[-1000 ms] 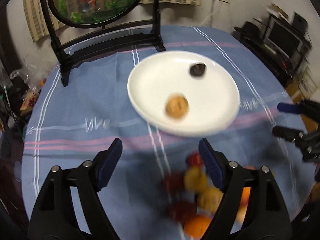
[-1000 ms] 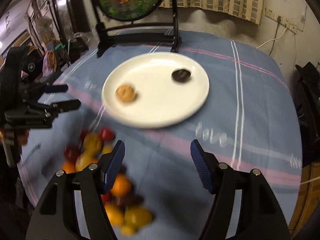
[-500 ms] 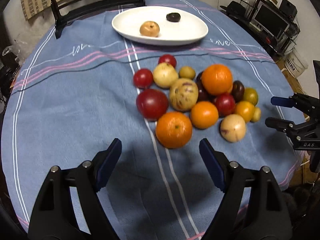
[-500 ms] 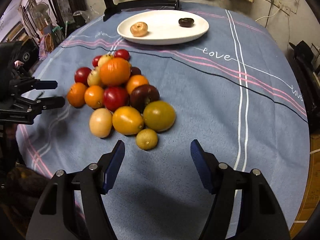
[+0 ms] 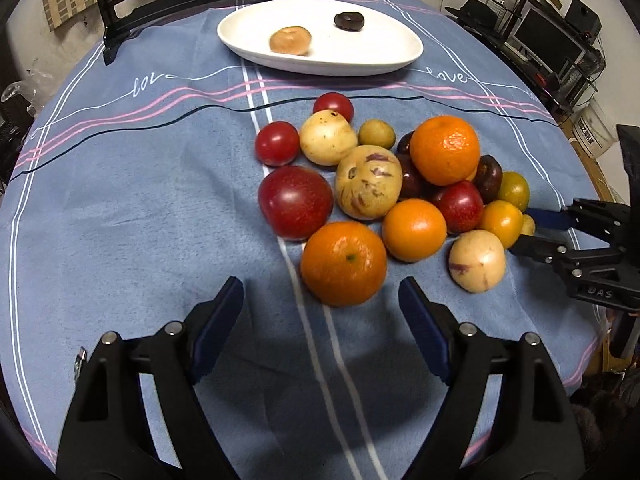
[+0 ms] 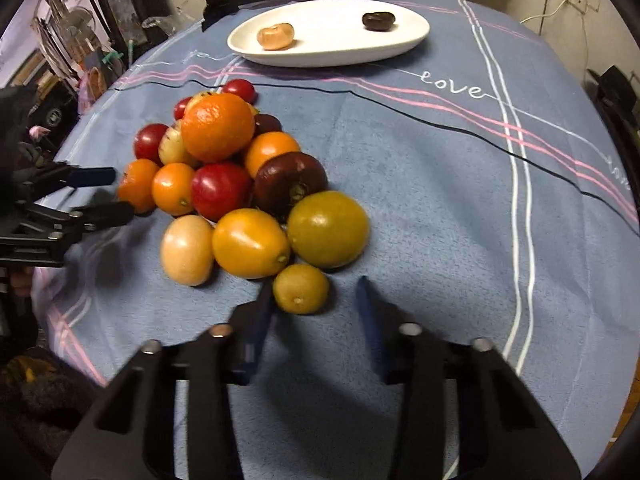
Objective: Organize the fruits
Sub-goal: 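Grasp an orange with the left gripper while the right grasps a yellow lemon, then carry the orange and lemon onto the plate and release both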
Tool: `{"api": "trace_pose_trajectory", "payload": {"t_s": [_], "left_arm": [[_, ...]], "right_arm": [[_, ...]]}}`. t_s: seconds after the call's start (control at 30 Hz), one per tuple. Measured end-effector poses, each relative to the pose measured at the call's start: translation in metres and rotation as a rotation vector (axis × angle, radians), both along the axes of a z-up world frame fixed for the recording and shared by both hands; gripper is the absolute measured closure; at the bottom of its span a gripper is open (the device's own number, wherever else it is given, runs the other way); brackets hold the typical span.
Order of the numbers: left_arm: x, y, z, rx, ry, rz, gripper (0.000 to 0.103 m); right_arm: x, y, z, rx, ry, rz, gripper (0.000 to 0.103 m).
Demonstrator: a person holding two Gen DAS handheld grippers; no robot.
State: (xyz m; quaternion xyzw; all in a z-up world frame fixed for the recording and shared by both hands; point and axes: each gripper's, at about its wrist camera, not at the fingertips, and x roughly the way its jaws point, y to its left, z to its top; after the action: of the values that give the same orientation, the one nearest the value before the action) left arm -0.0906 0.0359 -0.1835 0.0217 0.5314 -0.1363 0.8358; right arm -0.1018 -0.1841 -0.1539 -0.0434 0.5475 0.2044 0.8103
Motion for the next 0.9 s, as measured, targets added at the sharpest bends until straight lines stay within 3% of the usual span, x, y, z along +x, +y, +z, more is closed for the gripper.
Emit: {"api": "trace_pose_trajectory", "payload": {"t_s": [0.03,0.23,0.27,0.3,0.33,0.63,0.9], "left_arm": [[0.003,-0.002,-0.001,-0.002,0.000,0.003,0.022],[0.014,-0.007,-0.003,-0.019,0.001,0.013,0.025],[0.015,-0.006,-0.002,-0.031,0.005,0.009,0.034],[0.015,-0.005,-0.003,-0.041,0.011,0.006,0.055],[0.016,-0.005,-0.003,-0.066,0.026,-0.006,0.058],[0.008,-0.003,0.007,-0.078,0.016,-0.002,0.060],[0.011,0.008,0.050,-0.097,-0.067,0.014,0.060]], "right_arm": [[0.001,0.000,0.001,0.013,0.007,0.000,0.075],[0.000,-0.004,0.004,0.019,0.028,0.005,0.075],[0.000,-0.005,0.005,0.022,0.031,0.003,0.075],[-0.001,-0.006,0.005,0.026,0.034,0.003,0.075],[-0.001,-0.006,0.005,0.026,0.033,0.001,0.075],[-0.002,-0.016,0.006,0.048,0.049,-0.017,0.075],[0.001,-0.023,0.035,0.107,0.011,-0.040,0.075]]}}
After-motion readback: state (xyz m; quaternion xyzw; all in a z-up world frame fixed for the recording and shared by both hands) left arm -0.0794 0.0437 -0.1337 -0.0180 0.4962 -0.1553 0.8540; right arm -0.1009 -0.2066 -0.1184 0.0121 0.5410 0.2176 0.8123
